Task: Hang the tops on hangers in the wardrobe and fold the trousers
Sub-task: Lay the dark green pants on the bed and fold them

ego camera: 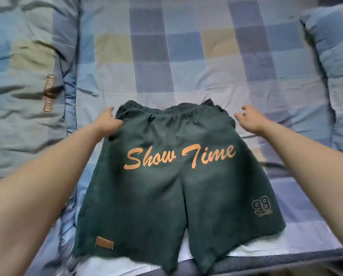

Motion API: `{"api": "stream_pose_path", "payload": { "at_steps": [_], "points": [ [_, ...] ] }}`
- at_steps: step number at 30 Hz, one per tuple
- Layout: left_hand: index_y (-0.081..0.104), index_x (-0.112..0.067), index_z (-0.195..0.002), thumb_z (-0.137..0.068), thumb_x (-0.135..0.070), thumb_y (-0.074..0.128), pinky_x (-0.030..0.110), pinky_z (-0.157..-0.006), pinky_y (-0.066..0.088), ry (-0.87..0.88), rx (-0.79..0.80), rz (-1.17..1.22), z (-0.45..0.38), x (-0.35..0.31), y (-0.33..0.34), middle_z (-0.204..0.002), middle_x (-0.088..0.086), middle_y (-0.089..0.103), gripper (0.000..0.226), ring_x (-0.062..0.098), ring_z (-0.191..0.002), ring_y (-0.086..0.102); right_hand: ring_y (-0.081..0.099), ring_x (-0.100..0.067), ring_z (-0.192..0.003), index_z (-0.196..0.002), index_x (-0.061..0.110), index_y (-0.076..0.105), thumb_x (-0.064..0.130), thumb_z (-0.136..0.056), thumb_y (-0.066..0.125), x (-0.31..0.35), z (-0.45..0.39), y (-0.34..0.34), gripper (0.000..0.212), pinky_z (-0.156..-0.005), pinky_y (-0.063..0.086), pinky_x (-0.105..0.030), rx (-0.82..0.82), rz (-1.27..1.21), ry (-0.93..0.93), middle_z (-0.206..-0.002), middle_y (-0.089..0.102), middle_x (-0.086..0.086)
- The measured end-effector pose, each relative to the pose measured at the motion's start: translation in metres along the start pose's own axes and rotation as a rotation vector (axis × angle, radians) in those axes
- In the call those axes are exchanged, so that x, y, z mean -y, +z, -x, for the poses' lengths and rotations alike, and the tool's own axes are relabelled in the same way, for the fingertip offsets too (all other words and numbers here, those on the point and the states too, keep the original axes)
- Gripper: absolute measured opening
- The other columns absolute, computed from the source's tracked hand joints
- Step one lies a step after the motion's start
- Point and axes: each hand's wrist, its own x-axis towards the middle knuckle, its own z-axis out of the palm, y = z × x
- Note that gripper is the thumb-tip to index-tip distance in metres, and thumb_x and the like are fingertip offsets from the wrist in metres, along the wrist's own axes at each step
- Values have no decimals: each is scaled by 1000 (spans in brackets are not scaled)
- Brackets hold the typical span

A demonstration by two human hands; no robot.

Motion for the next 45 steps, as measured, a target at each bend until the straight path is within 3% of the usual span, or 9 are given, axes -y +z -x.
{"api": "stream_pose_path", "payload": {
  "at_steps": [3, 10, 13, 19, 25, 31, 36, 39, 45],
  "points": [
    [44, -7, -135, -80, -12, 62, 35, -96, 48, -104, 110, -204, -2, 52, 53, -131, 22, 54, 58, 38, -115, 55, 45, -40, -126, -135, -6, 41, 24, -97, 49, -44, 2, 59, 49, -102, 37, -38, 30, 22, 67, -137, 48, -27],
    [42, -13, -138, -76, -6, 63, 51, -102, 37, -78, -124, -477, 81, 152, 87, -147, 6, 39, 66, 32, -132, 39, 42, -46, -125, -130, -15, 38, 23, -92, 57, -149, 88, 119, 57, -103, 37, -47, -143, -224, 684, -135, 43, -34],
    [43, -11, -134, -74, -11, 72, 53, -100, 37, -329, -168, -440, 118, 182, 100, -141, 15, 41, 67, 40, -126, 41, 45, -45, -124, -135, -13, 34, 22, -90, 62, -165, 139, 153, 63, -101, 39, -44, -167, -469, 925, -138, 43, -32],
    [30, 9, -138, -77, -19, 78, 53, -110, 32, -1016, -220, 160, 174, 225, 145, -146, 31, 30, 82, 46, -133, 35, 52, -40, -115, -126, 4, 46, 25, -91, 64, -146, 208, 220, 45, -86, 49, -49, 10, -1177, 1154, -136, 44, -22],
    [51, -7, -124, -83, -24, 76, 44, -87, 51, -1097, -141, 844, 204, 212, 190, -129, 12, 57, 51, 37, -108, 63, 55, -23, -99, -106, 19, 60, 28, -76, 77, -102, 228, 242, 35, -69, 47, -33, 446, -1287, 1114, -108, 63, -3],
    [60, -15, -120, -83, -20, 75, 39, -81, 51, -936, 107, 1084, 237, 194, 217, -116, 6, 70, 40, 25, -101, 67, 60, -19, -89, -114, 17, 56, 10, -79, 74, -91, 241, 251, 40, -67, 47, -32, 407, -1343, 1006, -105, 68, -3],
    [59, -4, -114, -83, -2, 72, 38, -72, 57, -900, 209, 945, 276, 185, 256, -108, 13, 71, 34, 30, -95, 68, 62, -22, -89, -107, 11, 56, -3, -88, 61, -114, 279, 266, 25, -67, 50, -35, 321, -1550, 1035, -104, 68, -8],
    [54, 5, -116, -82, -7, 72, 44, -85, 54, -871, 43, 498, 294, 186, 260, -115, 22, 65, 40, 39, -101, 63, 58, -27, -86, -97, 4, 57, -9, -89, 53, -131, 301, 275, 15, -70, 51, -40, 338, -1533, 1138, -97, 64, -14],
    [29, -4, -137, -75, -17, 77, 50, -100, 35, -814, -221, -71, 299, 139, 254, -139, 23, 33, 80, 43, -127, 36, 55, -31, -93, -111, -4, 58, -3, -83, 57, -179, 261, 213, 28, -91, 48, -45, 53, -652, 740, -99, 60, -22]
  ]
}}
